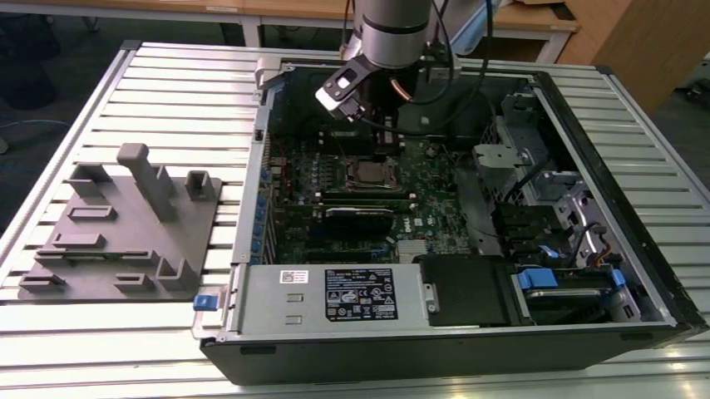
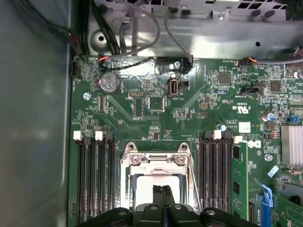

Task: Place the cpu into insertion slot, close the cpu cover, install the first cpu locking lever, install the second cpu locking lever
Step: 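Close the cpu cover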

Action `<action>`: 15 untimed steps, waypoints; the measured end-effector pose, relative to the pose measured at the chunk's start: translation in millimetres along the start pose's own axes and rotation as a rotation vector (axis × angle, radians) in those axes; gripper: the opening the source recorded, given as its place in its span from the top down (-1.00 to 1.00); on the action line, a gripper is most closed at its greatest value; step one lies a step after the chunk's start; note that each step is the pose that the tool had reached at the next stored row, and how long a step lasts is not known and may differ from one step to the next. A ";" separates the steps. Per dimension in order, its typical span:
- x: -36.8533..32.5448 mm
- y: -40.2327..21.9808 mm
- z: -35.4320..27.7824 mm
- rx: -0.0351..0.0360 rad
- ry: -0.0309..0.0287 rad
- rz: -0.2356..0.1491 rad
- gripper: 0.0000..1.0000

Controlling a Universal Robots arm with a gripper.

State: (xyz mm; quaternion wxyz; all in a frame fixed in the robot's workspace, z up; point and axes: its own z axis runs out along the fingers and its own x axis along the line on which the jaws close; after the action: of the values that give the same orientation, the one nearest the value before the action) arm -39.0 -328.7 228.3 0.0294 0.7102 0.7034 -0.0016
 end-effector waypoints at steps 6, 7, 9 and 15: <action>0.0 -2.9 0.4 0.0001 -0.0001 0.000 0.80; 0.0 -3.0 0.5 0.0000 0.0000 0.000 0.80; 0.0 -3.0 0.5 0.0000 0.0000 0.000 0.80; 0.0 -3.0 0.5 -0.0011 0.0010 -0.027 0.80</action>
State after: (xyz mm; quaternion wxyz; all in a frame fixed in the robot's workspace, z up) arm -42.0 -328.7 227.7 0.0294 0.7008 0.7128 -0.0013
